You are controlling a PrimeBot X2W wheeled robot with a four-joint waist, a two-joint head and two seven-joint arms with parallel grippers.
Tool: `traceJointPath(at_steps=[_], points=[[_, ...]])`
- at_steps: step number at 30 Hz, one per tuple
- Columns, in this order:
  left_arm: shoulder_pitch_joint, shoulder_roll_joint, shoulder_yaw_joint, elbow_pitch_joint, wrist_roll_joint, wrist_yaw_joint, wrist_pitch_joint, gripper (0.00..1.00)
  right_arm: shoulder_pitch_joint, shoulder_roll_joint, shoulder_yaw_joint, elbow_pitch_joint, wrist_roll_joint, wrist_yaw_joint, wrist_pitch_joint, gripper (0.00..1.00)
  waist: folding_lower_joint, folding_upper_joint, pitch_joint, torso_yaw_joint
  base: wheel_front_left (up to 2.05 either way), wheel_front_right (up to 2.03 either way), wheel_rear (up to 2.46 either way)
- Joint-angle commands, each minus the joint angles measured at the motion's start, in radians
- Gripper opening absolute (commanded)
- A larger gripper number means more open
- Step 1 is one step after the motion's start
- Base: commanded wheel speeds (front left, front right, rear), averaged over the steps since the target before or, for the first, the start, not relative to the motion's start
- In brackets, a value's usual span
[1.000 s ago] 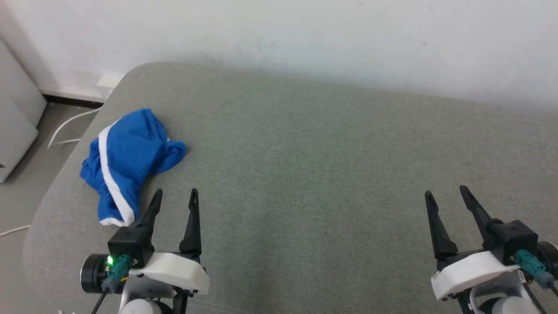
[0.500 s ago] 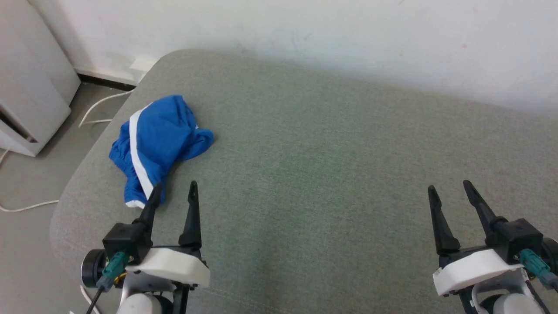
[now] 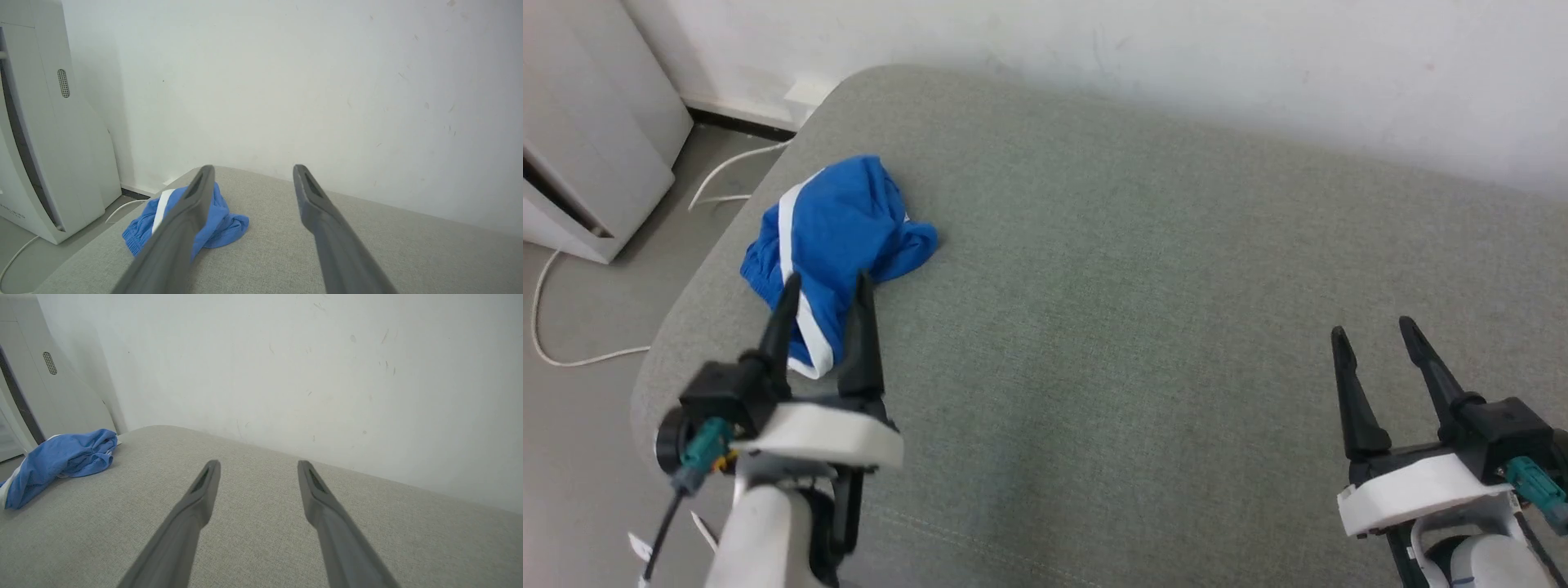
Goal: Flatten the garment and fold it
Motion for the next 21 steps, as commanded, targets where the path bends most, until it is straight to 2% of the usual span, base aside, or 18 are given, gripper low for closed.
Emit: traceJointPath(at_steps=[1,9,13,17,21], points=[[-0.061,-0.002,0.015,0.011,-0.005,0.0,-0.011,1.0,-0.021,0.002,-0.002,-0.006,-0.001,-0.001,-0.009,1.0,0.0,0.0,0.022,-0.001,0.0,0.0,0.0],[-0.282,0.002,0.088,0.084,-0.004,-0.017,-0.026,1.0,-0.064,0.002,0.0,-0.027,-0.019,-0.002,-0.002,1.0,0.0,0.0,0.114,-0.019,0.0,0.0,0.0],[-0.436,0.02,0.122,0.203,-0.03,-0.05,-0.034,1.0,-0.091,0.002,-0.008,-0.04,-0.03,-0.002,0.0,1.0,0.0,0.0,0.175,-0.032,0.0,0.0,0.0],[-0.6,0.068,0.14,0.381,-0.056,-0.067,-0.031,1.0,-0.121,0.003,-0.006,-0.045,-0.037,-0.002,0.003,1.0,0.0,0.0,0.24,-0.052,0.0,0.0,0.0],[-0.746,0.145,0.142,0.568,-0.068,-0.082,0.034,1.0,-0.154,0.003,-0.002,-0.049,-0.046,-0.002,-0.001,1.0,0.0,0.0,0.301,-0.079,0.0,0.0,0.0]])
